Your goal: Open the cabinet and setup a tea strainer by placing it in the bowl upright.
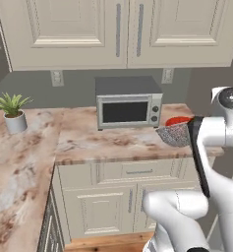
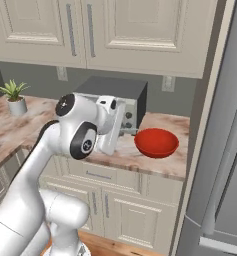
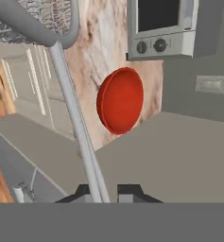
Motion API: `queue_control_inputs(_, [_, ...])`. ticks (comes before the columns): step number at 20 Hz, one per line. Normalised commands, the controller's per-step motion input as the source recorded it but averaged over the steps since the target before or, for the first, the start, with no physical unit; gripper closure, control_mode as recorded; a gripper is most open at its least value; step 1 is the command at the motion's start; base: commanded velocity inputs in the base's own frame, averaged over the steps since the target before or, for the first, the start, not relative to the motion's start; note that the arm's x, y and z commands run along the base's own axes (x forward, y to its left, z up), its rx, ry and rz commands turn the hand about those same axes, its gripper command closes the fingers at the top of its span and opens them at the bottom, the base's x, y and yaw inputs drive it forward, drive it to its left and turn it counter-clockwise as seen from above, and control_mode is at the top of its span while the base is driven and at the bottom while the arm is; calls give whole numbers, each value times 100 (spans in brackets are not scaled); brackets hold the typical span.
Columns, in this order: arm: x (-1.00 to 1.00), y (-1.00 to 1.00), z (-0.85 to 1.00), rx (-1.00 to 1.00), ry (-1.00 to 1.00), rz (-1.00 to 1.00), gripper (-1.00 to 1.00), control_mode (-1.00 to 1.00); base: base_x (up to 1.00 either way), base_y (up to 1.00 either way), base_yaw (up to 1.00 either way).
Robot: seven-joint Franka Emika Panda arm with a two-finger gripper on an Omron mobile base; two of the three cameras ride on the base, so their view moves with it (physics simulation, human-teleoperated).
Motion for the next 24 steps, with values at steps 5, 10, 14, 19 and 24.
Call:
queue_control_inputs(5, [-13,-2,10,35,22,0,100,-100,0,0,0])
queue_control_inputs(10, [-53,2,0,9,1,0,100,-100,0,0,0])
queue_control_inputs(14, [-22,5,0,0,-8,-13,100,-100,0,0,0])
queue_control_inputs(19, [6,0,0,-1,-11,-44,100,-100,0,0,0])
queue_control_inputs(24, [29,-1,0,-3,0,-63,100,-100,0,0,0])
